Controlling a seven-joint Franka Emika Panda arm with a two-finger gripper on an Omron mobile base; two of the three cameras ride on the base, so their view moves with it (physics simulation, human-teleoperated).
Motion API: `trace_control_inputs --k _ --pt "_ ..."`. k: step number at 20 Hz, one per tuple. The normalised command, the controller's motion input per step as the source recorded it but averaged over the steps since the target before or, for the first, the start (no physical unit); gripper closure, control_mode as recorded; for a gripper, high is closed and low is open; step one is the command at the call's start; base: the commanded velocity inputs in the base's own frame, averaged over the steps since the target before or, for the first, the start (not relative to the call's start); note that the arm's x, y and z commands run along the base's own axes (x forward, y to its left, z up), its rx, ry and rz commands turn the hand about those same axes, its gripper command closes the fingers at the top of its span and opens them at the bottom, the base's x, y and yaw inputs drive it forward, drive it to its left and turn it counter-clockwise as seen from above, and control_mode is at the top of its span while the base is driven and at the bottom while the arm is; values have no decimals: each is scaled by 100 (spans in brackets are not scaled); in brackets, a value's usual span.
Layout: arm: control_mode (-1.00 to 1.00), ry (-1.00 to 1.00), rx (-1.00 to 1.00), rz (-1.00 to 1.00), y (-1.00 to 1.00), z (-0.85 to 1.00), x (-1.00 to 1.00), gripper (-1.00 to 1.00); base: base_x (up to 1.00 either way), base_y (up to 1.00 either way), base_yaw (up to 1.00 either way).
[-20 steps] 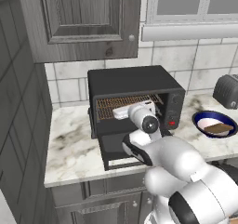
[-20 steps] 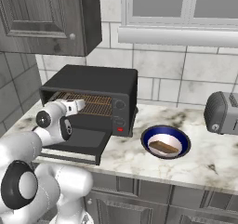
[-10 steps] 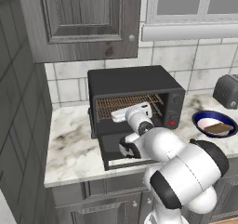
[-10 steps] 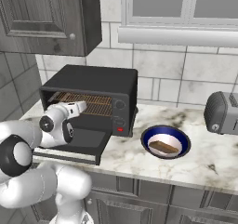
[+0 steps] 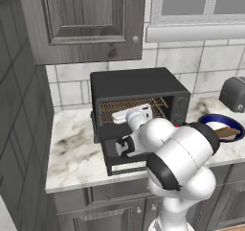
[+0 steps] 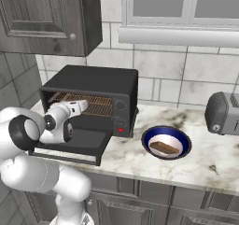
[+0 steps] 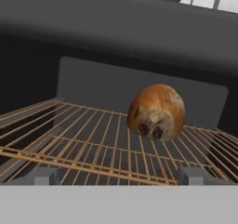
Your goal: Pick up the heated bread from the toaster oven and place it in the bowl. Then move the bread bowl to the dining counter.
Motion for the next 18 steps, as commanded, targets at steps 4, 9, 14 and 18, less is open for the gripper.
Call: trace_control_inputs --k 4,9,14,18 --pt "-100 -3 0 0 0 -12 22 -100 0 0 0" --pt "-100 -3 -3 0 0 -22 13 -100 0 0 0" --pt "-100 -5 -4 0 0 -24 1 -100 0 0 0" --pt "-100 -5 -2 0 0 -17 0 -100 0 0 0"
